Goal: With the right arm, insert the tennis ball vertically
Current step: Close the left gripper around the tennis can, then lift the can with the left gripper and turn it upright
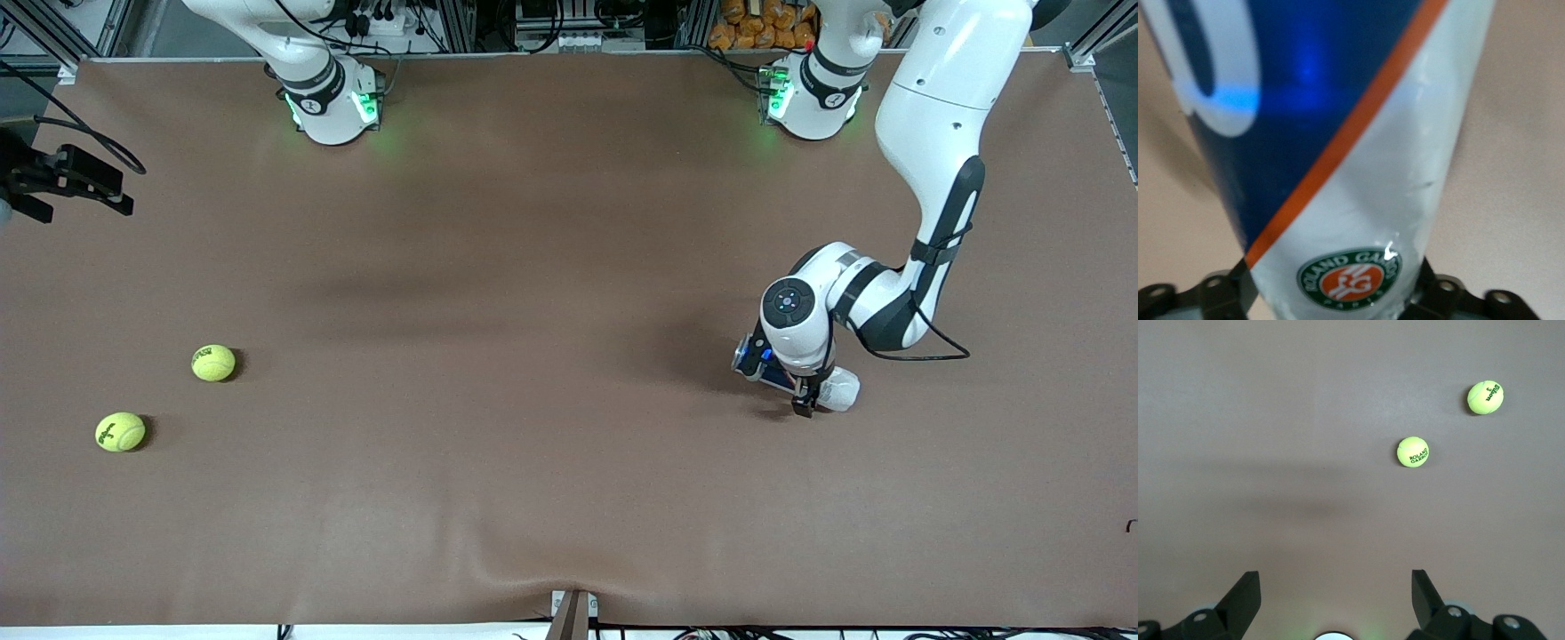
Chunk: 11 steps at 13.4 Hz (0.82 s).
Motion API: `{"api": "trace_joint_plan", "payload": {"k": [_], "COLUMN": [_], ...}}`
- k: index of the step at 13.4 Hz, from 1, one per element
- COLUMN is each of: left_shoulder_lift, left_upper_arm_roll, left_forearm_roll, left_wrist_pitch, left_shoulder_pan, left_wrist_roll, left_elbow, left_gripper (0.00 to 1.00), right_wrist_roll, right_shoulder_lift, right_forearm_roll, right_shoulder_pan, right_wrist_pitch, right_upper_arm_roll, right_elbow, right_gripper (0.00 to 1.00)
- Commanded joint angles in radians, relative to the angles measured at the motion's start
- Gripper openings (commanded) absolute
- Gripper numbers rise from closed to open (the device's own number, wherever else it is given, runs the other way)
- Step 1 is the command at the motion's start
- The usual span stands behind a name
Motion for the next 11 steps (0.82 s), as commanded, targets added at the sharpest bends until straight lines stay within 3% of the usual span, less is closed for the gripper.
{"api": "trace_joint_plan", "payload": {"k": [1, 11], "left_shoulder_lift": [0.010, 0.011], "left_upper_arm_roll": [-0.001, -0.001], "left_forearm_roll": [0.024, 0.024], "left_wrist_pitch": [0.025, 0.027], "left_shoulder_pan": [0.004, 0.004], "left_wrist_roll": [0.006, 0.005], "left_elbow": [0.000, 0.005], "left_gripper": [0.84, 0.75], "right_wrist_roll": [0.005, 0.005], "right_shoulder_lift": [-0.016, -0.016], "right_forearm_roll": [0.009, 0.009], "right_shoulder_pan": [-0.025, -0.025], "right_wrist_pitch": [-0.003, -0.005], "right_upper_arm_roll": [0.018, 0.018], "right_elbow": [-0.006, -0.008], "right_gripper": [1.00, 1.00]}}
